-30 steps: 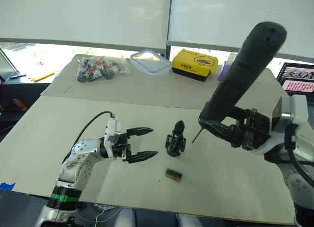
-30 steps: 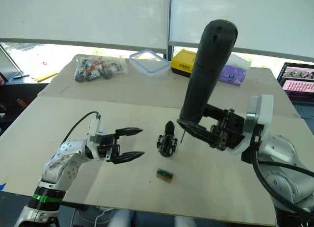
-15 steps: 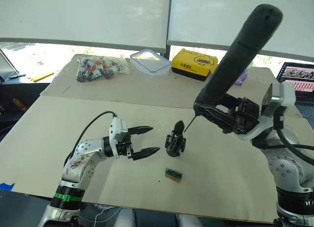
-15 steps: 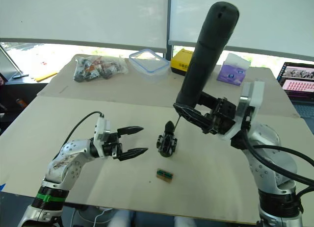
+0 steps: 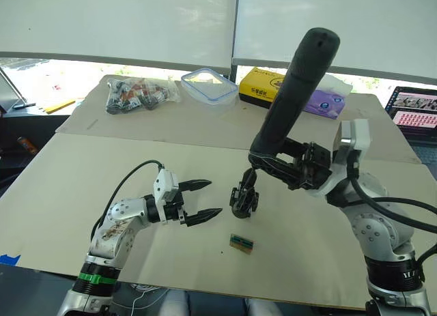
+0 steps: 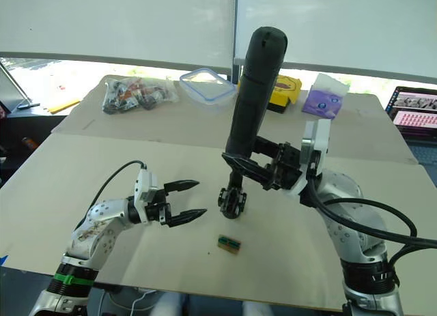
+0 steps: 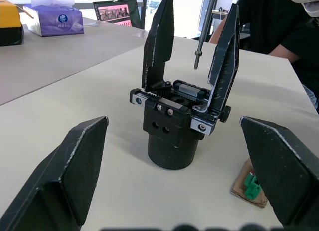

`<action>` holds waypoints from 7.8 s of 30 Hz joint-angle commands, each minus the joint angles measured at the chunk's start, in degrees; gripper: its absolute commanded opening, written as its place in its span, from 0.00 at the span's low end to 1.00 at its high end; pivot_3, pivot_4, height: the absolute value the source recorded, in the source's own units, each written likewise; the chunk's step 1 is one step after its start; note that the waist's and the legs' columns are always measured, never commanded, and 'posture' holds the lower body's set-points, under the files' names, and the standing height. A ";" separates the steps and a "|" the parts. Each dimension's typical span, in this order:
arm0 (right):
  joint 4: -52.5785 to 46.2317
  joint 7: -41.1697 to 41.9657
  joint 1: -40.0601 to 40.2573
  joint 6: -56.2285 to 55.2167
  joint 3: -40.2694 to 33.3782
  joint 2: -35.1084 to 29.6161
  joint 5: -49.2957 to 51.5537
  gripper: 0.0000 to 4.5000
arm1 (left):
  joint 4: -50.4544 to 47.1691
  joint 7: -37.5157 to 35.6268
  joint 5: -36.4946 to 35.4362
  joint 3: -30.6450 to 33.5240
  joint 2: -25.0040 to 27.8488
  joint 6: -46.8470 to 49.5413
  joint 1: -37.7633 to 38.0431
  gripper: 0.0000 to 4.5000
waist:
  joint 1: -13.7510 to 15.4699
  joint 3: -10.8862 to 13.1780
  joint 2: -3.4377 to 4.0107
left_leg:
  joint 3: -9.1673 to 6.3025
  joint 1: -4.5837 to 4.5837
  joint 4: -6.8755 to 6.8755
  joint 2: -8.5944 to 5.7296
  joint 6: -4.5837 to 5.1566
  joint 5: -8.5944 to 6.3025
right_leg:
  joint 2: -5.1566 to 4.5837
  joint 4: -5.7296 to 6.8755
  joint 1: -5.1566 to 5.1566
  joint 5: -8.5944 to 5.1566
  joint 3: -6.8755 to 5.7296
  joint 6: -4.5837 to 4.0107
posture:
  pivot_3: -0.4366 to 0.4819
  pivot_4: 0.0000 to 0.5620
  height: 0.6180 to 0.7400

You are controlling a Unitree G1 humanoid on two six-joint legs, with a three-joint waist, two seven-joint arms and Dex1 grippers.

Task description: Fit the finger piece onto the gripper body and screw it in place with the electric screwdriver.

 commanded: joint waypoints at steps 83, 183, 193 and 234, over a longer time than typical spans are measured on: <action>-1.94 1.97 0.16 1.74 2.82 1.62 -6.16 0.43 | 15.36 1.67 13.47 -9.80 -6.29 -8.54 -8.80 1.00 | 0.06 0.01 0.00 | 0.00 -0.16 0.00 0.00 0.00 0.00 | 0.00 -0.04 -0.15 0.00 -0.01 0.01 | 0.48 0.27 1.00; -1.50 -3.04 2.05 10.57 9.24 -2.28 -10.44 0.43 | 27.85 -2.38 19.67 -13.44 -12.62 -11.12 -13.06 0.52 | -0.01 -0.23 0.01 | -0.06 0.05 -0.04 -0.02 -0.01 -0.01 | 0.01 -0.13 0.11 -0.02 -0.06 0.03 | 0.48 0.27 1.00; -1.99 0.04 -0.20 9.13 5.60 -3.11 -7.20 0.43 | 28.76 -0.69 20.45 -13.31 -12.72 -11.77 -13.38 0.52 | 0.03 -0.24 0.01 | -0.06 0.05 -0.04 -0.02 -0.01 -0.01 | 0.00 -0.15 0.12 -0.02 -0.06 0.03 | 0.48 0.27 1.00; -11.96 3.91 11.55 6.51 -23.75 -13.38 11.90 0.43 | 19.20 -9.87 10.21 0.28 9.10 -15.16 2.25 0.99 | -1.44 -0.12 0.11 | -0.01 0.11 -0.33 -0.04 -0.01 -0.01 | -0.05 -0.14 -0.08 -0.06 0.02 -0.11 | 0.48 0.27 1.00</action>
